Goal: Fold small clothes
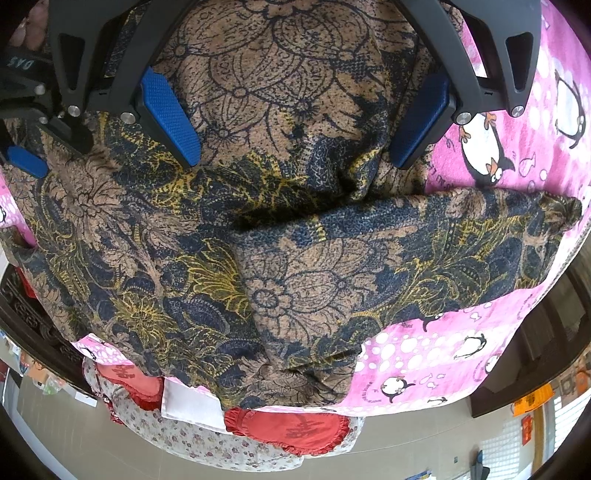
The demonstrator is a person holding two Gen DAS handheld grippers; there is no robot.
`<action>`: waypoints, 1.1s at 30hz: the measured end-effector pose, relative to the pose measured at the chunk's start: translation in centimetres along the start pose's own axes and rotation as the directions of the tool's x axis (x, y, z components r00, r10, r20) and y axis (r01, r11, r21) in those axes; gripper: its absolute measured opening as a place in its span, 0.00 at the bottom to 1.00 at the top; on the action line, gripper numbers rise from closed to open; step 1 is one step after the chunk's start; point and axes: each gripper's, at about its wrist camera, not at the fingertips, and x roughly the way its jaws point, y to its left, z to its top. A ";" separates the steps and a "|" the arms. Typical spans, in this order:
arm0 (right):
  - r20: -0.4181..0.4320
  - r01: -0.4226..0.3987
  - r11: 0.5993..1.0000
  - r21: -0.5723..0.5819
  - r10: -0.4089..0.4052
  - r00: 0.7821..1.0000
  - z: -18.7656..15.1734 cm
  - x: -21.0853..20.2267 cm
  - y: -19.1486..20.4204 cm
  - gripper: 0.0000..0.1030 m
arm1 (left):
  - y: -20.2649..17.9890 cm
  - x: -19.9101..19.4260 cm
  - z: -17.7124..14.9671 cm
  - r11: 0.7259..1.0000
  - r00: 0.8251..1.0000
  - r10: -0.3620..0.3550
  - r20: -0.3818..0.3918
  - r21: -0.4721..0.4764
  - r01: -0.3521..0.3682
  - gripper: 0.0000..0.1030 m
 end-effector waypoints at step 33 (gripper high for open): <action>0.050 -0.058 0.998 0.005 0.058 0.997 -1.0 -0.2 -0.4 1.00 | 25.5 -1.3 2.7 0.724 0.953 -0.283 0.112 -0.627 0.288 0.44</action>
